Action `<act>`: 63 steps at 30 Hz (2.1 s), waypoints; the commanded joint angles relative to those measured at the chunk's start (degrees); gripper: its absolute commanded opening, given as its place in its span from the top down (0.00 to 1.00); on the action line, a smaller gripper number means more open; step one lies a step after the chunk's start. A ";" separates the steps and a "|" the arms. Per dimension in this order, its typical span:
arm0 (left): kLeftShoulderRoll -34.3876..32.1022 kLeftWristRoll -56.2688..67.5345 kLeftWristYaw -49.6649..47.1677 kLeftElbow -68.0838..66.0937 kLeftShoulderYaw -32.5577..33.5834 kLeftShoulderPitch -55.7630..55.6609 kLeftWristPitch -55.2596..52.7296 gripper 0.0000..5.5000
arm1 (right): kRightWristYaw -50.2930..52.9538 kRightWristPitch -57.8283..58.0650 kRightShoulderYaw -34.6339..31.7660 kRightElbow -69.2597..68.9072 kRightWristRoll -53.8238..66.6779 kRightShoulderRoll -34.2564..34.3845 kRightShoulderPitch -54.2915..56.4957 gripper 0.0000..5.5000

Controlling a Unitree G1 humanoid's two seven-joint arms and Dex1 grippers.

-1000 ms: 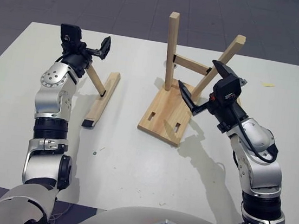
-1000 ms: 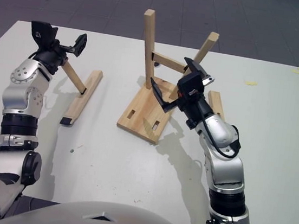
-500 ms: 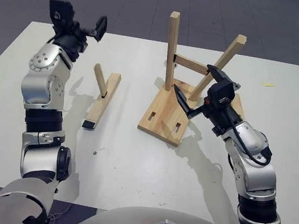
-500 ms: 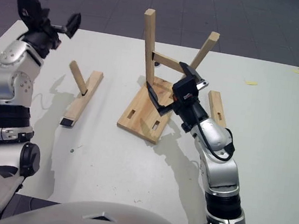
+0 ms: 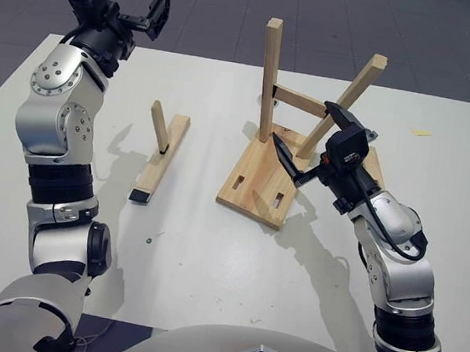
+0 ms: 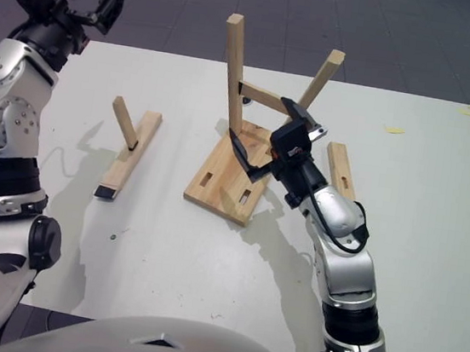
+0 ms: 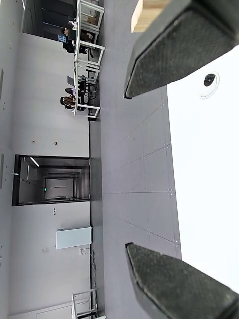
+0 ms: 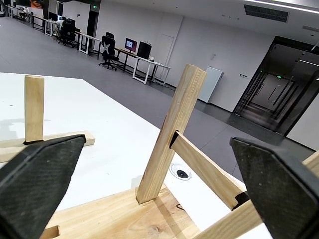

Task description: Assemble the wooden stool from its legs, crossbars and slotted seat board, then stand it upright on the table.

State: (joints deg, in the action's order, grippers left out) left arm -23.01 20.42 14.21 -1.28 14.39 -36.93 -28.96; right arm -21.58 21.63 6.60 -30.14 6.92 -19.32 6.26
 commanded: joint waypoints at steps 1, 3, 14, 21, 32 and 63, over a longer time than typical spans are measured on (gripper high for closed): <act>0.83 0.07 0.12 0.06 -0.46 1.80 -0.82 0.02 | -0.13 0.44 -0.14 -0.41 0.01 -0.13 0.33 0.02; 1.29 0.28 0.27 -0.22 -0.66 2.49 -0.68 0.02 | -0.14 0.42 -0.20 -0.33 0.00 -0.13 0.34 0.02; 3.42 -1.89 1.08 -7.96 -1.58 5.33 4.21 0.02 | -0.28 0.39 -0.16 -0.03 0.02 -0.09 0.64 0.02; 3.83 -2.82 1.44 -10.10 -2.01 6.13 5.85 0.02 | -0.46 0.36 -0.25 0.22 0.02 -0.21 0.79 0.02; 3.47 -3.00 1.79 -10.95 -2.03 5.87 6.20 0.02 | -0.30 0.38 -0.31 0.01 -0.07 -0.16 0.58 0.02; 3.32 -3.11 1.00 -4.56 -2.36 4.97 4.09 0.02 | -0.72 0.59 -0.03 -0.41 -0.34 -0.47 -0.08 0.02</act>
State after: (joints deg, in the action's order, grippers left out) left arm -19.17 17.11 15.43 -7.04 11.75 -31.35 -23.79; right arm -21.99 21.74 6.56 -30.15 6.56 -19.45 6.20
